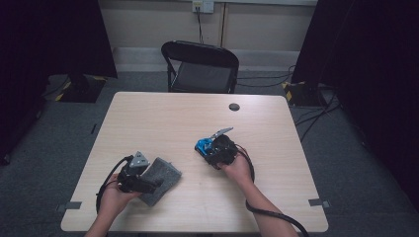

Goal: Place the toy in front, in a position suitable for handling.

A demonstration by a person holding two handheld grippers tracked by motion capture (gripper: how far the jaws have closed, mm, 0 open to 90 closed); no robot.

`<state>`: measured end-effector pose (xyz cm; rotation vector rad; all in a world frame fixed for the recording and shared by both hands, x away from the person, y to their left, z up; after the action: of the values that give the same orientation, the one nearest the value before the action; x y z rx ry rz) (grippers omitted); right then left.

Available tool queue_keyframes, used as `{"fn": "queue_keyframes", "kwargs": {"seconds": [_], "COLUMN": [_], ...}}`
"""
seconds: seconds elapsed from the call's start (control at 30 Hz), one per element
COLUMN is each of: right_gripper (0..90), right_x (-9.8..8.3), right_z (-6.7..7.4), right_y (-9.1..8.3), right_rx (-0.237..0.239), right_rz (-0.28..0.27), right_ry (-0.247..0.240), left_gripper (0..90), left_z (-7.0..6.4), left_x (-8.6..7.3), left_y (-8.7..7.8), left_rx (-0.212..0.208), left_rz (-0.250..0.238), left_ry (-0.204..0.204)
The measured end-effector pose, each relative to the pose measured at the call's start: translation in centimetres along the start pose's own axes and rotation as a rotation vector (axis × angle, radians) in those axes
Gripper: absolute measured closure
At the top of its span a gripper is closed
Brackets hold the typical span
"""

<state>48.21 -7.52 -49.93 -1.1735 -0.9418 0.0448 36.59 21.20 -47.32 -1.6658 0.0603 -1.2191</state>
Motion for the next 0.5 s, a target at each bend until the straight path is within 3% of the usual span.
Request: {"fn": "queue_keyframes", "kwargs": {"seconds": [0.3, 0.33, 0.5], "right_gripper": [25.9, 20.1, 16.1], "right_x": [-0.25, -0.30, -0.15], "right_z": [-0.11, -0.11, -0.19], "right_y": [-0.11, -0.17, -0.73], "right_rx": [0.007, 0.005, 0.012], "right_rz": [0.001, -0.004, -0.018], "right_ry": [-0.024, -0.028, -0.026], "left_gripper": [15.8, 15.8, 15.8], "left_z": [-0.14, -0.19, -0.22], "left_x": [0.26, 0.30, 0.29], "left_y": [-0.06, -0.05, -0.02], "left_rx": [0.000, 0.002, 0.002], "left_rz": [-0.013, -0.014, -0.004], "left_ry": [-0.003, -0.001, 0.006]}}
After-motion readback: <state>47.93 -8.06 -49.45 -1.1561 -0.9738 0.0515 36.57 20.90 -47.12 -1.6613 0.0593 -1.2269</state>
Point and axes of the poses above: each handheld gripper's, and its own axes: y roughly forward along the jaws, x roughly out of its top, z roughly to its left, the point moved 2 cm from there along y, roughly forward along the jaws, and after that the axes turned 5 degrees about y, right-handed, at the moved point
